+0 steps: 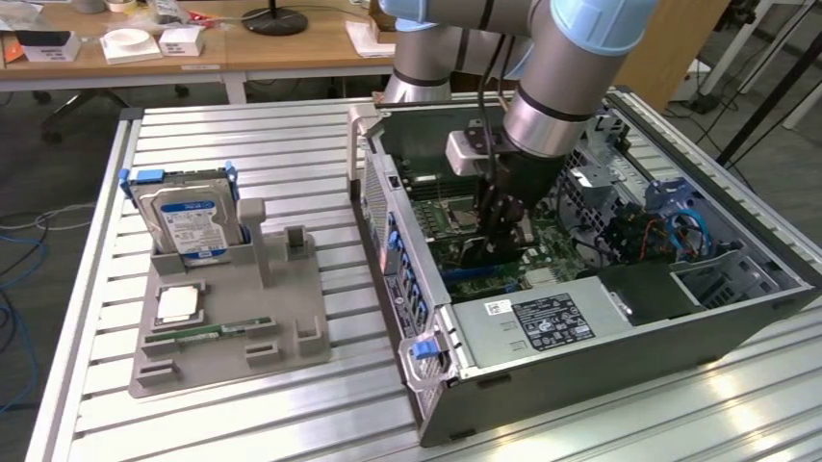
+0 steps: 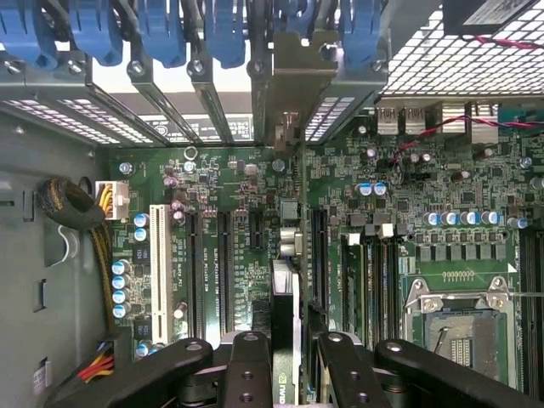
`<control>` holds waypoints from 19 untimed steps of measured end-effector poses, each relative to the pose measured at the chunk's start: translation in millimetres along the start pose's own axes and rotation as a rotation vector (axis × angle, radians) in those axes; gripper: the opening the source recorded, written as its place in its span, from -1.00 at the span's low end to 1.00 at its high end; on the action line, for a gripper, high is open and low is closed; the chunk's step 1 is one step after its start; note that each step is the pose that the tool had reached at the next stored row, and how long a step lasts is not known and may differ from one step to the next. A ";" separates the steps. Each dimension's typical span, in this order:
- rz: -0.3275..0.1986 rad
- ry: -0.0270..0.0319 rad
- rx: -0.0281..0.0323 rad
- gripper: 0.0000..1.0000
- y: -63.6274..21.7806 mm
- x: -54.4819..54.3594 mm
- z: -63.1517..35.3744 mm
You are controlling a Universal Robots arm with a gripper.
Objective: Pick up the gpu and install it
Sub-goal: 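Insert the gpu into the slot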
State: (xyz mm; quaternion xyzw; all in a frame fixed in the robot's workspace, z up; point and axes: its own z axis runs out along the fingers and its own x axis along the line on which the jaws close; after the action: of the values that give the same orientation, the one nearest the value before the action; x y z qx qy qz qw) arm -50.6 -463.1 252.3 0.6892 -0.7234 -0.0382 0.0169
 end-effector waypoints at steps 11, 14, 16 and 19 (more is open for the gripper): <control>-0.001 0.0003 -0.0001 -0.48 2.1 0.2 0.4; -0.001 -0.0001 0.0000 -0.48 2.1 0.2 1.2; -0.001 0.0002 -0.0001 -0.48 2.1 0.2 1.6; 0.000 0.0002 -0.0001 -0.48 1.9 0.2 1.6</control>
State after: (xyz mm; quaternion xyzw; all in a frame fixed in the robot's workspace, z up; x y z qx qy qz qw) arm -52.6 -463.2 250.8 0.6893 -0.7232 -0.0382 0.0170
